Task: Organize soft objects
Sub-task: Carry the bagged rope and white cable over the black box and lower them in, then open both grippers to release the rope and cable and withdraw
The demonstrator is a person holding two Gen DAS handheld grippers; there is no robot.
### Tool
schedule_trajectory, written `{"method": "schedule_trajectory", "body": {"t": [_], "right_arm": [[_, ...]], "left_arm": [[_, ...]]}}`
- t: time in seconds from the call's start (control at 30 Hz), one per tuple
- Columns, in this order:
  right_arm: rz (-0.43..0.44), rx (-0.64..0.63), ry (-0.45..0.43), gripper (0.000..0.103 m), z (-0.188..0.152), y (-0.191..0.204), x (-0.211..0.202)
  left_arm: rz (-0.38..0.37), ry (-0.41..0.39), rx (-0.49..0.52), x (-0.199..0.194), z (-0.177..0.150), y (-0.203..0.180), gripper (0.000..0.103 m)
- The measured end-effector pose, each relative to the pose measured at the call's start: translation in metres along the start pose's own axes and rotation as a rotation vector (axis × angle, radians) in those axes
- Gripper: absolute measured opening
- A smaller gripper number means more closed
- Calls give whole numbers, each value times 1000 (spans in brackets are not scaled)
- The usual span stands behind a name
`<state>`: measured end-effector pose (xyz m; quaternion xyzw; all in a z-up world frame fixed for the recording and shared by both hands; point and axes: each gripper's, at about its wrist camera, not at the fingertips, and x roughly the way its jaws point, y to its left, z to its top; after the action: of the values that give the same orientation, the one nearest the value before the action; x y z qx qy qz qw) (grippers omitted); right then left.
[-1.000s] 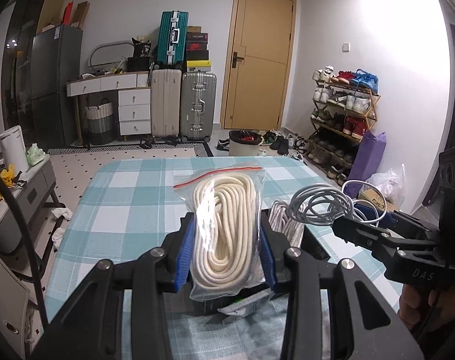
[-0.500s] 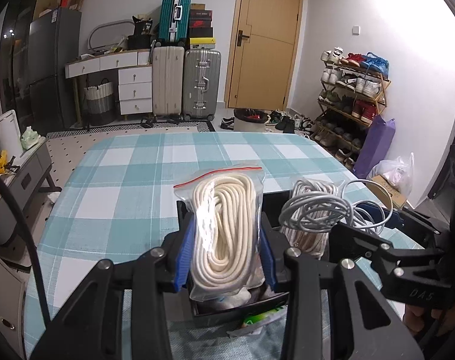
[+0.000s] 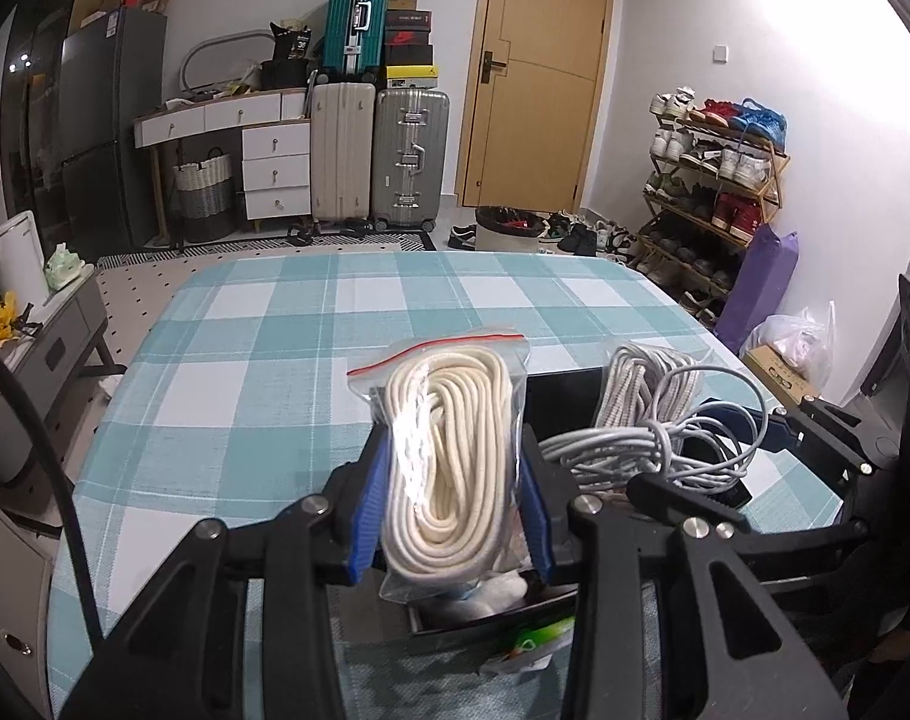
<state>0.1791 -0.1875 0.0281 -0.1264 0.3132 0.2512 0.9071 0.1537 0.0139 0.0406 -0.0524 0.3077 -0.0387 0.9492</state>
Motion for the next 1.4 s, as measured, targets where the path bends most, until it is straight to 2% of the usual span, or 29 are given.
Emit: {"method": "schedule_trajectory", "body": {"t": [0.4,0.47,0.53,0.67,0.73,0.8,0.83,0.87,0.9,0.97,1.07,1.3,1.4], "right_arm": [[32,-59,29,68,2,10,11],[38,-58,21,73,3,9,9],[34,-49,6,85,1,6,4],[4,-50,-8,92,-3,1,-3],[-6,-39,-6,94,-6,-3,-5],[-8,-25,-4,95,-8,-7,-7],[-10,-19,-5,97,-9,-9,-9],[-15,-14,-6,97,-10,-11,-10],[-20,-11,-7,99,-12,-13,-13],[-35,-1,-12,101,-15,-17,-18],[-34,26,-20,102,-20,-23,-27],[-19,66,-41,102,-33,-26,-54],[20,87,-38,102,-41,-27,-65]], "left_arm": [[-15,-8,-13,-4,2,6,38],[-19,-7,-7,-4,2,4,38],[-22,-5,2,-3,2,1,38],[-28,10,16,1,4,-5,39],[-33,28,25,5,4,-8,43],[-18,34,37,4,5,-13,64],[-17,30,38,2,5,-15,67],[-18,23,42,-2,5,-16,74],[-17,20,42,-4,5,-16,87],[-6,0,35,-13,4,-17,97],[-11,3,32,-22,1,-15,103],[27,-11,28,-51,-18,-11,103],[39,-11,26,-58,-25,-10,103]]}}
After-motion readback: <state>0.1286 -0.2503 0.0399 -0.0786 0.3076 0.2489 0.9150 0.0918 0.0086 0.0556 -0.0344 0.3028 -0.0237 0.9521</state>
